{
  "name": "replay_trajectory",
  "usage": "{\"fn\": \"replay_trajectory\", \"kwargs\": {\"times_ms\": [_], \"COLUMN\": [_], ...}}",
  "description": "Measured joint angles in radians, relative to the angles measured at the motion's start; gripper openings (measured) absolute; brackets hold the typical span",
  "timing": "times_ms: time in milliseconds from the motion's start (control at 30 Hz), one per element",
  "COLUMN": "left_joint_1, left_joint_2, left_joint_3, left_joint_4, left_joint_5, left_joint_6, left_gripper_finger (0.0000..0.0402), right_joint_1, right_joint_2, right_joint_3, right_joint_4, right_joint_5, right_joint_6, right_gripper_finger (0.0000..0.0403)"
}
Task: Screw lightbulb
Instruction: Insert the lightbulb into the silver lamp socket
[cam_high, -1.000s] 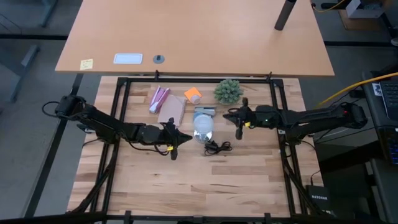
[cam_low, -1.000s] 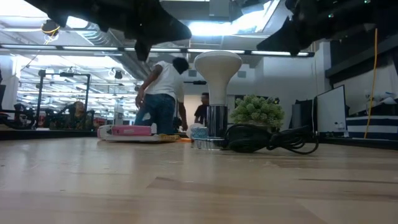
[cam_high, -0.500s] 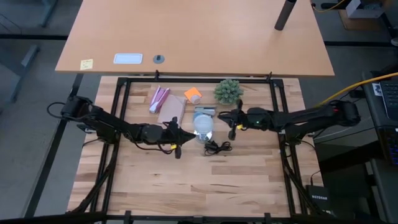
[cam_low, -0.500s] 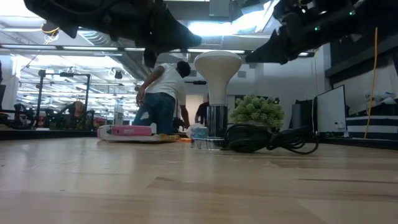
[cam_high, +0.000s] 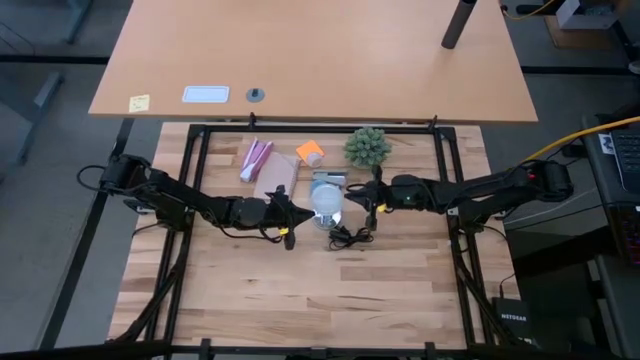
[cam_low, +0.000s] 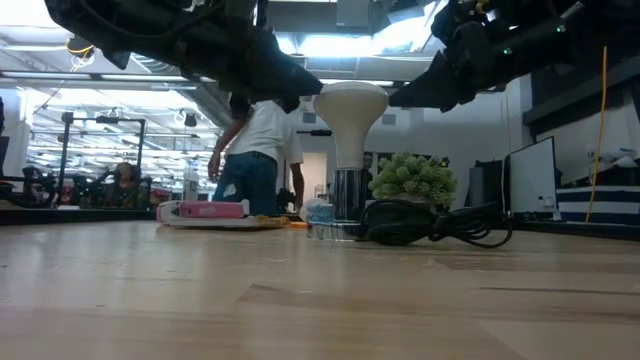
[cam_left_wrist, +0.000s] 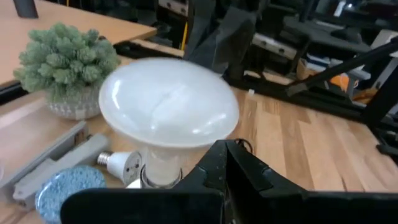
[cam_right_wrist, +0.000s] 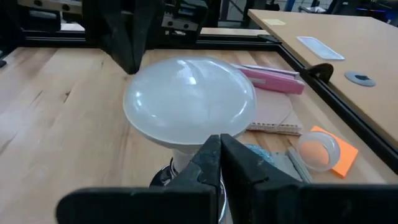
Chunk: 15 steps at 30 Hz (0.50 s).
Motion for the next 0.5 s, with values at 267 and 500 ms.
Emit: {"fn": "replay_trajectory", "kwargs": {"times_ms": [267,500], "left_joint_1": [0.000,0.003], "left_joint_2": [0.000,0.000], "left_joint_3": [0.000,0.000], "left_joint_4": [-0.007,-0.008], "left_joint_5": [0.000,0.000], "left_joint_6": [-0.001,0.000], "left_gripper_finger": [0.0000,0.0000], "right_joint_1": [0.000,0.000], "right_joint_2": [0.000,0.000], "right_joint_3": [0.000,0.000], "right_joint_4": [0.003,0.011], "right_joint_5": [0.019,0.061], "right_joint_6": [0.004,0.004], "right_gripper_finger": [0.0016,0.0016]}}
